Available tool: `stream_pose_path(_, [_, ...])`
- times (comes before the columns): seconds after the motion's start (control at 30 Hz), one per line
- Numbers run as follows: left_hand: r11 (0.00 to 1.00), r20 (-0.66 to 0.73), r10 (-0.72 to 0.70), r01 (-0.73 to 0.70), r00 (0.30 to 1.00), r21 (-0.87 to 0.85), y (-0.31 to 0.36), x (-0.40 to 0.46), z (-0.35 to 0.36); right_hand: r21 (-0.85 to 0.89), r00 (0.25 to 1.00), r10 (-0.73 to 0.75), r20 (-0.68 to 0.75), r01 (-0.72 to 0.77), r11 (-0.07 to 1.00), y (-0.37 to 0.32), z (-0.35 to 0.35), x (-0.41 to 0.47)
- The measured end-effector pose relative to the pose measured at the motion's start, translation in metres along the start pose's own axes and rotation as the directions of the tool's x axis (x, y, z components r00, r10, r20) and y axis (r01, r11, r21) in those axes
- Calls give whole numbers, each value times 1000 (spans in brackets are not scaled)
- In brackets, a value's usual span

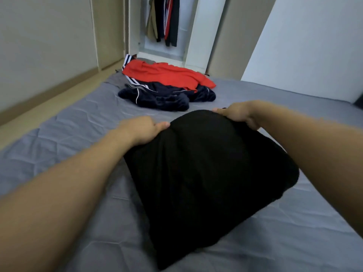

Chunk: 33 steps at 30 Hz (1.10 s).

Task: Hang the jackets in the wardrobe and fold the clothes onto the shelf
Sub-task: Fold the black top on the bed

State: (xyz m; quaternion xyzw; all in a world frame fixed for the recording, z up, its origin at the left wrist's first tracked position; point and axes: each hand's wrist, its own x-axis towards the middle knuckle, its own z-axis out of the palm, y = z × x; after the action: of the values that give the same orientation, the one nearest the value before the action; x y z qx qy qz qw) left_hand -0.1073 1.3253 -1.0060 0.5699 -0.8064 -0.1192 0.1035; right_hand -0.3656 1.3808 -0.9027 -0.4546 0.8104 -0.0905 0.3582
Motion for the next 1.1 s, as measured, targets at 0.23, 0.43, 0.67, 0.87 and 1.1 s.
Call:
stream_pose_path(0.23, [962,48,89,-99,995,254,33,0,38,48,977,10,-214,0,999,91,52,17])
stream_pose_path(0.43, [922,128,-107,51,986,383,67,-10,20,-211,943,-59,-328,-12,978,115,77,48])
stream_pose_path(0.67, [967,151,155,-181,976,181,90,-156,85,-176,889,-121,-443,46,983,130,91,53])
stream_pose_path(0.87, [985,54,46,-54,997,163,28,-172,92,-13,861,-43,-507,43,999,123,98,47])
stream_pose_path(1.1, [795,-15,-398,337,917,-505,33,-129,59,423,926,82,-368,88,902,131,94,27])
